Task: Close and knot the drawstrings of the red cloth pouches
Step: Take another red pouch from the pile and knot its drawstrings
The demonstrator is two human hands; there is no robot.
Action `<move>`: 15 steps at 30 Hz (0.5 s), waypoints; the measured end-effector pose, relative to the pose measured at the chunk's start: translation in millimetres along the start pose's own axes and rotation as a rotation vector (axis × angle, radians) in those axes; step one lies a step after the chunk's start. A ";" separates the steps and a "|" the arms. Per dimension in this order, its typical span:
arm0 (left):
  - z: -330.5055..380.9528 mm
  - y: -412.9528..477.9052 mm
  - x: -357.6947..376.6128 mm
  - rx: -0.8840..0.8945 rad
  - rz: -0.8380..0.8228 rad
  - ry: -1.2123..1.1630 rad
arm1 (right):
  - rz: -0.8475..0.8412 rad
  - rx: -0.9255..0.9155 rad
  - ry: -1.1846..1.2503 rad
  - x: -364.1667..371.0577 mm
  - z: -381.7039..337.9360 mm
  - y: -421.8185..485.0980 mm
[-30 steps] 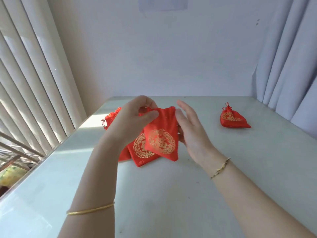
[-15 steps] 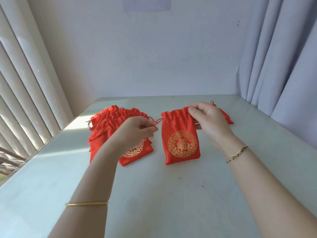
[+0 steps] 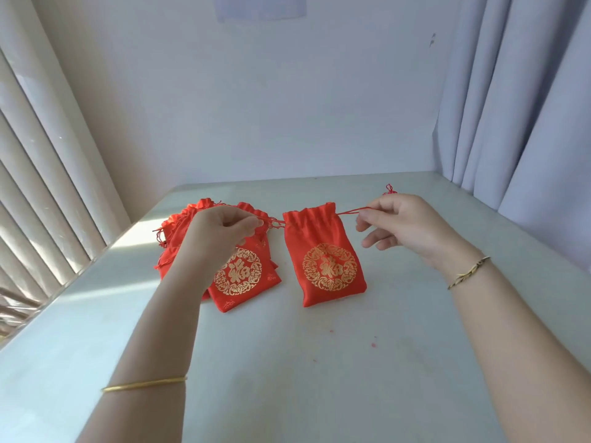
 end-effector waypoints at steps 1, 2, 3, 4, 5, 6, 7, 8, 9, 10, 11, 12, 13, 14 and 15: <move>-1.7 0.1 -0.8 -0.019 0.001 -0.026 | -0.021 0.012 0.030 -0.8 1.6 -0.8; -3.3 0.4 -1.5 -0.035 0.003 -0.046 | -0.039 0.026 0.057 -2.0 3.2 -1.7; -4.3 0.5 -2.1 -0.046 0.006 -0.062 | -0.055 0.039 0.079 -3.3 4.9 -2.7; -5.2 0.7 -2.8 -0.055 0.011 -0.077 | -0.071 0.048 0.096 -5.0 6.4 -3.6; -5.7 0.7 -3.6 -0.061 0.017 -0.088 | -0.087 0.053 0.109 -6.6 7.9 -4.5; -6.1 0.8 -4.5 -0.065 0.026 -0.095 | -0.105 0.054 0.119 -8.3 9.4 -5.4; -6.0 0.6 -5.5 -0.067 0.036 -0.096 | -0.123 0.056 0.131 -9.8 10.7 -6.6; -5.9 0.7 -6.7 -0.066 0.045 -0.091 | -0.139 0.059 0.149 -11.1 12.1 -7.7; -5.4 0.7 -7.6 -0.062 0.051 -0.082 | -0.151 0.065 0.175 -11.9 13.5 -8.7; -5.1 0.8 -8.0 -0.055 0.052 -0.071 | -0.155 0.071 0.206 -12.2 14.7 -9.3; -4.3 0.6 -7.5 -0.046 0.050 -0.058 | -0.153 0.078 0.237 -11.9 15.5 -9.2; -3.6 0.2 -6.5 -0.036 0.049 -0.038 | -0.145 0.086 0.267 -11.1 16.2 -8.4; -2.8 0.0 -5.9 -0.026 0.056 -0.011 | -0.129 0.098 0.294 -9.8 16.5 -7.2; -2.5 -0.2 -6.1 -0.021 0.078 0.016 | -0.102 0.117 0.321 -8.8 17.4 -5.5; -2.7 -0.4 -7.5 -0.024 0.116 0.029 | -0.068 0.145 0.347 -8.2 18.6 -3.8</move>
Point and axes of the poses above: each hand's wrist, its own y-axis towards the middle knuckle, its own x-axis out of the palm, z = x × y, the point moved 6 cm from there along y, towards the middle knuckle, and after that the axes turned 12 degrees about -y, right-handed, at the moved point
